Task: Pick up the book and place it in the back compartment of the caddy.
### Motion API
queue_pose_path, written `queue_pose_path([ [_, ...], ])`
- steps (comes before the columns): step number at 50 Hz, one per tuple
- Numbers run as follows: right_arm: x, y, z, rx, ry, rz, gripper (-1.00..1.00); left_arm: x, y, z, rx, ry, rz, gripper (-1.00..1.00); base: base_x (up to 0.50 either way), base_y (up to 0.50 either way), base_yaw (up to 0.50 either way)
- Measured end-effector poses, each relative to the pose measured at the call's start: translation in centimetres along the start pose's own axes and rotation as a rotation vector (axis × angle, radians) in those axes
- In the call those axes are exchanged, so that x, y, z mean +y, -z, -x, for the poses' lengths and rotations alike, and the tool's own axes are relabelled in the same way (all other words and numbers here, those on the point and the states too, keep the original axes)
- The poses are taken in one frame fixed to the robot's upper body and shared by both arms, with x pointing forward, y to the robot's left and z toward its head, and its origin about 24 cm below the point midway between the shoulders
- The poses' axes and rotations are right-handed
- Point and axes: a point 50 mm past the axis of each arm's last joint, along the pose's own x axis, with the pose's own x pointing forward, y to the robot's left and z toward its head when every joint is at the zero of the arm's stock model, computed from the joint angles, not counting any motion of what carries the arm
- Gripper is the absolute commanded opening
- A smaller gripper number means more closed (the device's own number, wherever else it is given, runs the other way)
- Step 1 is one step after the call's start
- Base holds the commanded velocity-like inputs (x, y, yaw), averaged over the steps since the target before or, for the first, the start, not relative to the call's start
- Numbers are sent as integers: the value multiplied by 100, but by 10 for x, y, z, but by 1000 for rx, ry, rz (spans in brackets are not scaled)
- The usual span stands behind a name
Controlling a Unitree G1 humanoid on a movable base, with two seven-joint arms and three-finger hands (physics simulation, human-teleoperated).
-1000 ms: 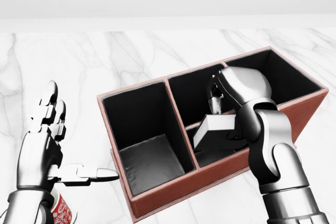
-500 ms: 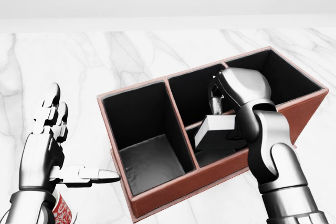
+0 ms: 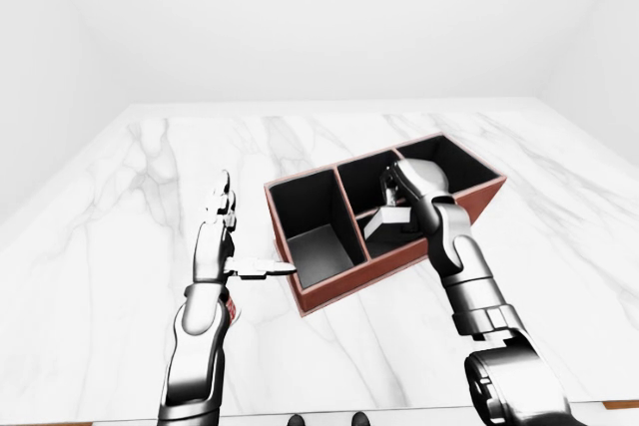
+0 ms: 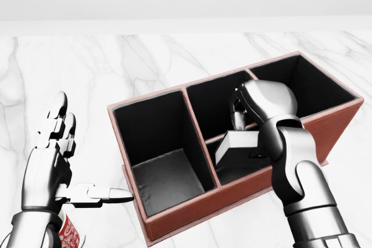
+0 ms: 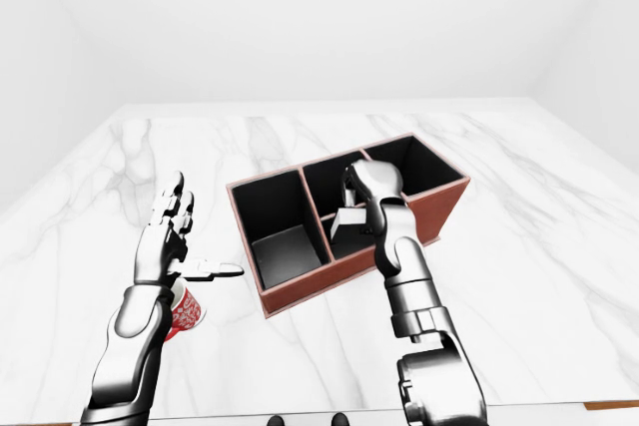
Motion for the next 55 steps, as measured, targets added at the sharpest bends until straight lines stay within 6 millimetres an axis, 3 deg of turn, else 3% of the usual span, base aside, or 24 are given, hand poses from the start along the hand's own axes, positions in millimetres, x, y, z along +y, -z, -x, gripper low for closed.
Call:
queue_pose_path([
  [16, 4, 0, -1, 4, 4, -4, -100, -1, 0, 0, 0, 3, 1, 100, 0, 0, 0],
  [18, 5, 0, -1, 5, 5, -1, 100, -1, 0, 0, 0, 3, 1, 100, 0, 0, 0],
  [43, 1, 0, 1, 6, 32, 30, 100, -1, 0, 0, 2, 6, 2, 100, 0, 0, 0],
  [55, -19, -11, 13, -43, 70, 6, 100, -1, 0, 1, 0, 6, 2, 100, 0, 0, 0],
])
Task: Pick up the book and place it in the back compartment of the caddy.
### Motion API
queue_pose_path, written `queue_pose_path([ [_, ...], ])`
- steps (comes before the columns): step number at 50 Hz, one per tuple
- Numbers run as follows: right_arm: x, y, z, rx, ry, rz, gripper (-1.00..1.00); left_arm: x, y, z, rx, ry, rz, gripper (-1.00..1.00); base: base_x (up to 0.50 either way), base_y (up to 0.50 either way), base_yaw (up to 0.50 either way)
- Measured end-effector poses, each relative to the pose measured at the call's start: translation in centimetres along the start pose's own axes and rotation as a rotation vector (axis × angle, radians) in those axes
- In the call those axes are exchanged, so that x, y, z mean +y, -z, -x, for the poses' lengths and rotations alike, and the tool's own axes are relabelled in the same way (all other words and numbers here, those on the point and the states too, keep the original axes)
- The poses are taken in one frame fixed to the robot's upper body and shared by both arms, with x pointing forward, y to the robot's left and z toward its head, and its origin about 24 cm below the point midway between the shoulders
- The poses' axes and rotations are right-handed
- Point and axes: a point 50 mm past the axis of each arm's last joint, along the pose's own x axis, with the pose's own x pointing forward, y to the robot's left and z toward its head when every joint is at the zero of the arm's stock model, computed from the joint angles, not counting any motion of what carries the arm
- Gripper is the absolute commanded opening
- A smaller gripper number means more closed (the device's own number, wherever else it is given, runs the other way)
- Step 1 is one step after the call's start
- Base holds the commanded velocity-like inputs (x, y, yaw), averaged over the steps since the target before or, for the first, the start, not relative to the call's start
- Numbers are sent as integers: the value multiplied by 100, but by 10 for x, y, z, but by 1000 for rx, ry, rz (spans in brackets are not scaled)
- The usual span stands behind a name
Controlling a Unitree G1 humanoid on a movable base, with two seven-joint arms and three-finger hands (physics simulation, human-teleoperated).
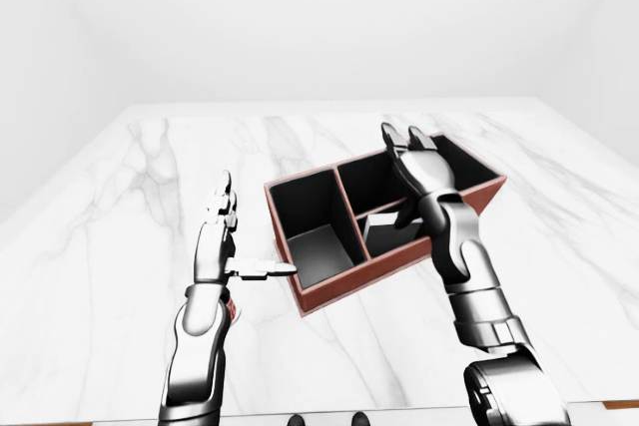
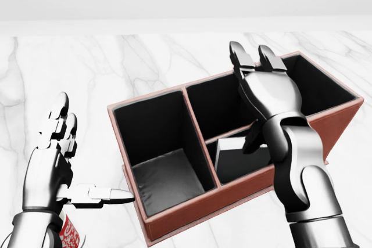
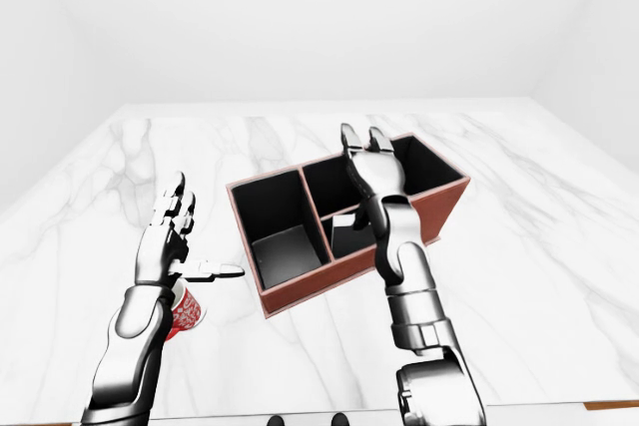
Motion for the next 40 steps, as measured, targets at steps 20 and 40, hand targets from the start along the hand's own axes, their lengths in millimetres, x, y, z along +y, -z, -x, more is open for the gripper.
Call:
queue_pose_path([
  [20, -55, -22, 36, -139, 116, -89, 100, 0, -1, 0, -4, -1, 0, 100, 0, 0, 0],
  [40, -86, -25, 80, -238, 253, -155, 100, 2, -4, 0, -18, -5, 1, 100, 0, 0, 0],
])
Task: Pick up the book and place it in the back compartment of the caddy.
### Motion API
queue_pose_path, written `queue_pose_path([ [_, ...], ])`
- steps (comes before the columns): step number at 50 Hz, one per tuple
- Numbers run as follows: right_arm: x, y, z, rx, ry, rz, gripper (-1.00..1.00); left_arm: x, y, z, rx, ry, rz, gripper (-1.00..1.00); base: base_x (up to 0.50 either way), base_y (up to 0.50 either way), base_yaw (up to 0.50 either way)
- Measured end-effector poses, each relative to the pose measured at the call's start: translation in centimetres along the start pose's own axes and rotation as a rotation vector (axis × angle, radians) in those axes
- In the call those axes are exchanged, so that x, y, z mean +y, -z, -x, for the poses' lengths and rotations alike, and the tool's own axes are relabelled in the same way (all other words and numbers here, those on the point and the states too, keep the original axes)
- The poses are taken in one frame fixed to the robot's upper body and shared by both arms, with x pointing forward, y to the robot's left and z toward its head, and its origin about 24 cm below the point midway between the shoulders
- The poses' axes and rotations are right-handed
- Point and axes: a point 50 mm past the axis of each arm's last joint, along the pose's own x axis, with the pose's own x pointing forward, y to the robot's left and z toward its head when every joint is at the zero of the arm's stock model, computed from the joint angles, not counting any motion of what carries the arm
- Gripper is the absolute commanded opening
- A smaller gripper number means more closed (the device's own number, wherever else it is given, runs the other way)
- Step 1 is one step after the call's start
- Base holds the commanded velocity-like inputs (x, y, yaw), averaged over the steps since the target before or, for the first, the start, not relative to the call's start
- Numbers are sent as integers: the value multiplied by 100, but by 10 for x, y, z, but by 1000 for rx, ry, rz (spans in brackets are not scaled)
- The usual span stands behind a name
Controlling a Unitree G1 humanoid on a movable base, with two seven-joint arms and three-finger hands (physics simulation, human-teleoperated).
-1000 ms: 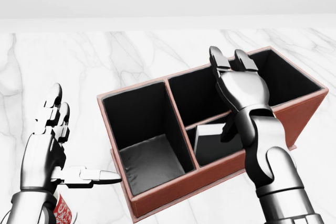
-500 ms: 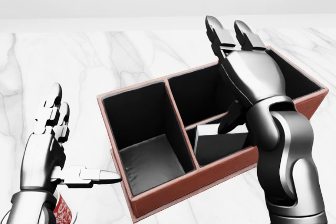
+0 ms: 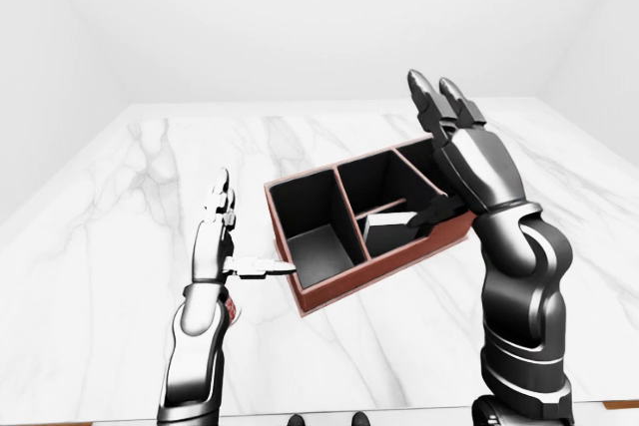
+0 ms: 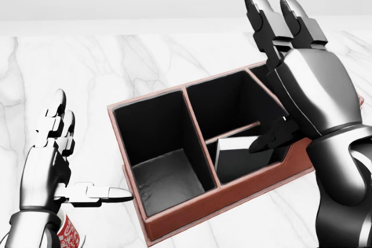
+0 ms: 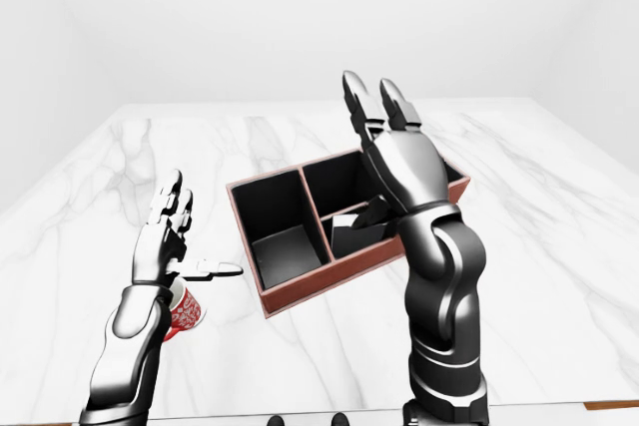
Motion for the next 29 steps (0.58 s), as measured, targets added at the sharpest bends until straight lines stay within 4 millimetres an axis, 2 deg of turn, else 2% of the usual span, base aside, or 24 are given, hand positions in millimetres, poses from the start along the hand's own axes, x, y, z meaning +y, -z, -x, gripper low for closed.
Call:
queue_pose_path([
  [18, -28, -10, 34, -69, 94, -26, 100, 0, 0, 0, 1, 0, 1, 100, 0, 0, 0],
  [29, -45, -26, 57, -165, 116, -21, 100, 0, 1, 0, 3, 0, 0, 100, 0, 0, 0],
])
